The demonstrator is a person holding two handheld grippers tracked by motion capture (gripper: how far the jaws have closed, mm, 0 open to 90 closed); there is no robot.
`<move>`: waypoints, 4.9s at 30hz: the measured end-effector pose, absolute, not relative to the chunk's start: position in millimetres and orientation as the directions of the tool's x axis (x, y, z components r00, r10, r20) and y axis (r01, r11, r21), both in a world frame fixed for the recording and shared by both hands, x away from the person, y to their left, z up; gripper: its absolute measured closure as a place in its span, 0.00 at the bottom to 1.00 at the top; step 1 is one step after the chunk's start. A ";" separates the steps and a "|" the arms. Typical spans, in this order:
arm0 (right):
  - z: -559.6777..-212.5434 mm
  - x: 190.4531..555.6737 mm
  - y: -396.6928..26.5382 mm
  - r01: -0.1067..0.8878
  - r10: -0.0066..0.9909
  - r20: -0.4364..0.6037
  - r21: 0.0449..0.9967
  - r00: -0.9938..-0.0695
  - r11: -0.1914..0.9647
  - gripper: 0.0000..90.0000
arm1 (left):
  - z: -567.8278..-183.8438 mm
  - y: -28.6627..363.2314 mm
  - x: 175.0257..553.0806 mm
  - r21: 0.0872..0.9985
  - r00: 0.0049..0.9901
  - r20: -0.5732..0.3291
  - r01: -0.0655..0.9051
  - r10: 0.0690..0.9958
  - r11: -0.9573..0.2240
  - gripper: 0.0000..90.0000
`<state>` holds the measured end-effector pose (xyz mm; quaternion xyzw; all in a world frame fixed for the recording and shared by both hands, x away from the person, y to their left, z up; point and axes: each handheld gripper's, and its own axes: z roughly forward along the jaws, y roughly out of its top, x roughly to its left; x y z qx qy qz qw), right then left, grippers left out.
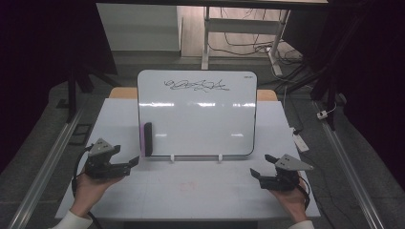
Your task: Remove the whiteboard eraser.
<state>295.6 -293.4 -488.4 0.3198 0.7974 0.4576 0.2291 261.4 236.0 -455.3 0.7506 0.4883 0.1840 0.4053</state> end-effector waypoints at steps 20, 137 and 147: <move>-489.7 294.5 -290.7 0.302 0.728 -0.089 0.871 -0.680 0.388 0.23 | -457.1 199.5 321.4 0.788 0.333 -0.084 0.599 0.939 -0.141 0.43; -471.8 304.4 -140.9 0.258 0.365 0.150 0.928 -0.919 0.269 0.46 | -426.9 124.7 300.7 0.872 0.799 -0.301 0.452 0.521 -0.189 0.28; -472.1 306.6 -145.3 0.247 0.311 0.156 0.927 -0.937 0.281 0.46 | -430.7 114.5 300.4 0.867 0.829 -0.284 0.436 0.481 -0.241 0.30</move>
